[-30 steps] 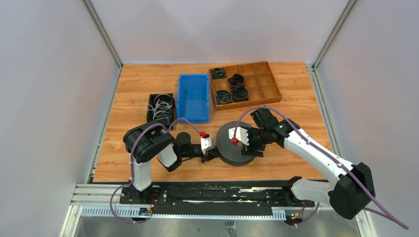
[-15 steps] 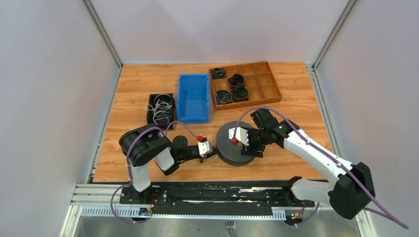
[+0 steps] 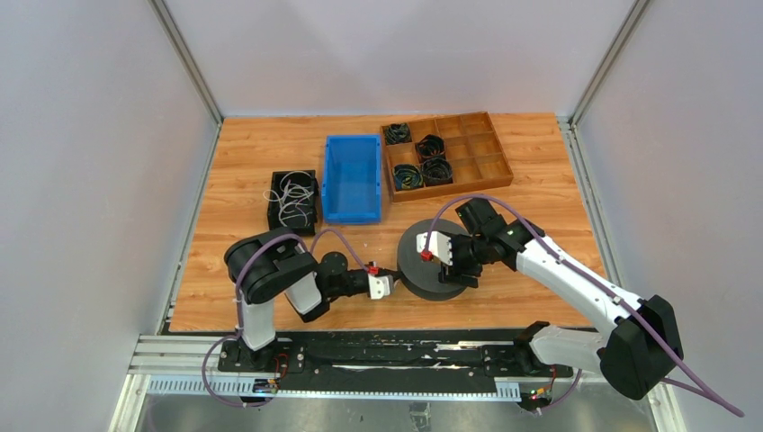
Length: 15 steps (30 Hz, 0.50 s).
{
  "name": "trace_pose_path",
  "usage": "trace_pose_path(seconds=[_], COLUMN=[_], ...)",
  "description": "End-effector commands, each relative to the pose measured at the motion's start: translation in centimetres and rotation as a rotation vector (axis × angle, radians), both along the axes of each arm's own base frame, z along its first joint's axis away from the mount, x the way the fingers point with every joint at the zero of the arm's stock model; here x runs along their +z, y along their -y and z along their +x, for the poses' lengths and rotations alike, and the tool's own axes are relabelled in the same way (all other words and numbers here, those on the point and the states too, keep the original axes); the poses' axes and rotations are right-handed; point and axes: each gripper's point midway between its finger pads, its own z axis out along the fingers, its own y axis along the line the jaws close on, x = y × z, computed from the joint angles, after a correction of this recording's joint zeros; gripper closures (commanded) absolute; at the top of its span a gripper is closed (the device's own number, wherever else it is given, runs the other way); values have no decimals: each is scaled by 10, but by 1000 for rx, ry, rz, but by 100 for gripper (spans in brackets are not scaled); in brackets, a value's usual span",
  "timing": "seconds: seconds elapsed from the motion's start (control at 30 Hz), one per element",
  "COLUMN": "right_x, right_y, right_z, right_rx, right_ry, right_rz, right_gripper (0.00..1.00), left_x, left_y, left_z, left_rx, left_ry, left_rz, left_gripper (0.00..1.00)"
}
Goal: Wrap the cables
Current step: Adjust the cable on the cable reel.
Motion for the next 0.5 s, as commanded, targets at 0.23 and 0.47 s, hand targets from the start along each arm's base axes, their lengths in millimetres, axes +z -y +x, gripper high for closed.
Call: trace_pose_path(seconds=[0.23, 0.47], right_x=[-7, -12], right_y=[2, 4], right_z=[-6, -10], right_rx=[-30, -33], right_ry=[-50, -63], right_rz=[2, -1], right_gripper=[35, 35], left_x=[-12, -10], left_y=[19, 22], left_z=[-2, 12], left_rx=[37, 166], left_ry=[180, 191], left_rz=[63, 68], left_gripper=[100, 100])
